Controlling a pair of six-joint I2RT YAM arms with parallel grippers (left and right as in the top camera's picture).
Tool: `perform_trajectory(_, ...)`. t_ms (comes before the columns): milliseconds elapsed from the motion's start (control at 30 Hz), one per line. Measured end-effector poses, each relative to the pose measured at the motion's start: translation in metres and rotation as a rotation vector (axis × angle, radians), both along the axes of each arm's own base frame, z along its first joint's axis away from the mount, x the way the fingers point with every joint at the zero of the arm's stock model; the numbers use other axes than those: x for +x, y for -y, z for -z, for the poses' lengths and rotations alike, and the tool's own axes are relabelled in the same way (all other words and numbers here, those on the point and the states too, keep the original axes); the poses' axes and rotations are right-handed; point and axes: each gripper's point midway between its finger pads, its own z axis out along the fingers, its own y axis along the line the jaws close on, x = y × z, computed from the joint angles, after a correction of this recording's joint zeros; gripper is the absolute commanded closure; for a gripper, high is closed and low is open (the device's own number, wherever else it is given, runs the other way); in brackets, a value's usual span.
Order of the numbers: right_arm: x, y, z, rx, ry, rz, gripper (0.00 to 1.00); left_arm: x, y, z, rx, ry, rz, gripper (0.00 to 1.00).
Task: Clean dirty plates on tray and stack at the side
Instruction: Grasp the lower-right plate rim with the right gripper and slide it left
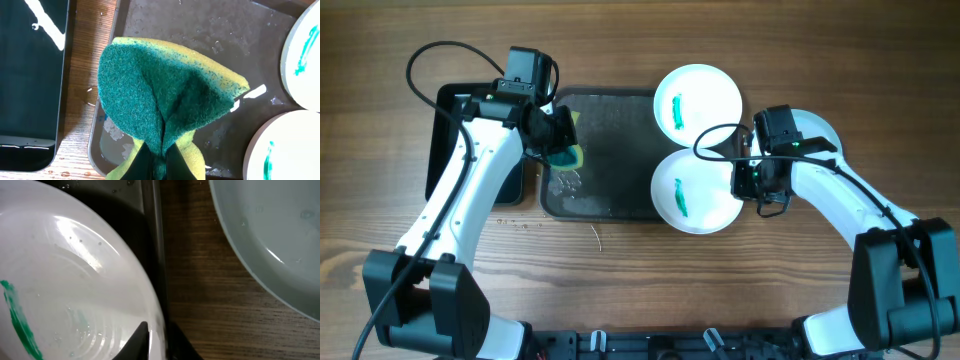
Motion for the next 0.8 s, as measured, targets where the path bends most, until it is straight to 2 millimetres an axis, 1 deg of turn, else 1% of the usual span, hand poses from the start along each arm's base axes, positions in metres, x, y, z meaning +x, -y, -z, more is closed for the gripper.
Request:
perform_trajectory(233,-0.006,-0.002,0.000,0.010,-0.023,-0.012,0.96,0.000,0.000,0.000,0.000,0.000,0.000,0.96)
perform_trajectory(300,-0.010,-0.005,0.000,0.032,-0.039,-0.016,0.96,0.000,0.000,0.000,0.000,0.000,0.000,0.96)
perform_trajectory(367,-0.013,-0.013,-0.001,0.061,-0.052,-0.031,0.96,0.000,0.000,0.000,0.000,0.000,0.000,0.96)
perform_trajectory(433,-0.016,-0.024,-0.003,0.078,-0.058,-0.047,0.96,0.001,0.000,0.000,-0.001,0.003,0.000,0.96)
perform_trajectory(533,-0.015,-0.051,-0.012,0.101,-0.045,-0.075,0.96,0.002,0.000,-0.001,-0.002,0.009,0.000,0.96)
perform_trajectory(600,-0.003,-0.080,-0.028,0.129,0.013,-0.092,0.96,0.002,0.000,-0.001,0.002,0.010,-0.001,0.96)
perform_trajectory(700,0.014,-0.110,-0.046,0.147,0.099,-0.067,0.96,0.003,-0.002,-0.001,0.012,0.012,-0.004,0.96)
perform_trajectory(767,0.025,-0.124,-0.057,0.155,0.155,-0.019,0.96,0.003,-0.003,-0.001,0.016,0.014,-0.006,0.96)
perform_trajectory(800,0.029,-0.128,-0.060,0.159,0.176,0.007,0.96,0.003,-0.003,-0.001,0.019,0.015,-0.007,0.96)
